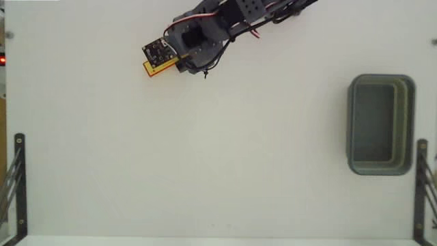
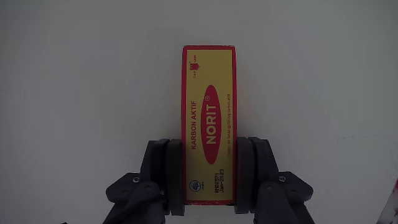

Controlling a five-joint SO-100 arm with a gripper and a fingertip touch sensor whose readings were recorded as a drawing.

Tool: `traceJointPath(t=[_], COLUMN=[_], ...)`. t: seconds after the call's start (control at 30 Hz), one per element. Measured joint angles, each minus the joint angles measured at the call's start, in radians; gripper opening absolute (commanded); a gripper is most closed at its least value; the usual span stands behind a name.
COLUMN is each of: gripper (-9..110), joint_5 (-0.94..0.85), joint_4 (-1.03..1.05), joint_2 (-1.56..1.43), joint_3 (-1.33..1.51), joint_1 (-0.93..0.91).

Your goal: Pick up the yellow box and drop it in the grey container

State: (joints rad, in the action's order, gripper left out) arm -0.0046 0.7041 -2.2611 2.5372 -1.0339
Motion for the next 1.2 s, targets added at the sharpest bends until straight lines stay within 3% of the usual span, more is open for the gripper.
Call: traceJointPath(t=[0.5,1.2], gripper=[36,36], joint_5=[0.000,0.000], joint_4=[0.021,0.414], joint_2=[0.000,-0.011], joint_3=[-0.005,-0.359], joint_1=[0.000,0.000])
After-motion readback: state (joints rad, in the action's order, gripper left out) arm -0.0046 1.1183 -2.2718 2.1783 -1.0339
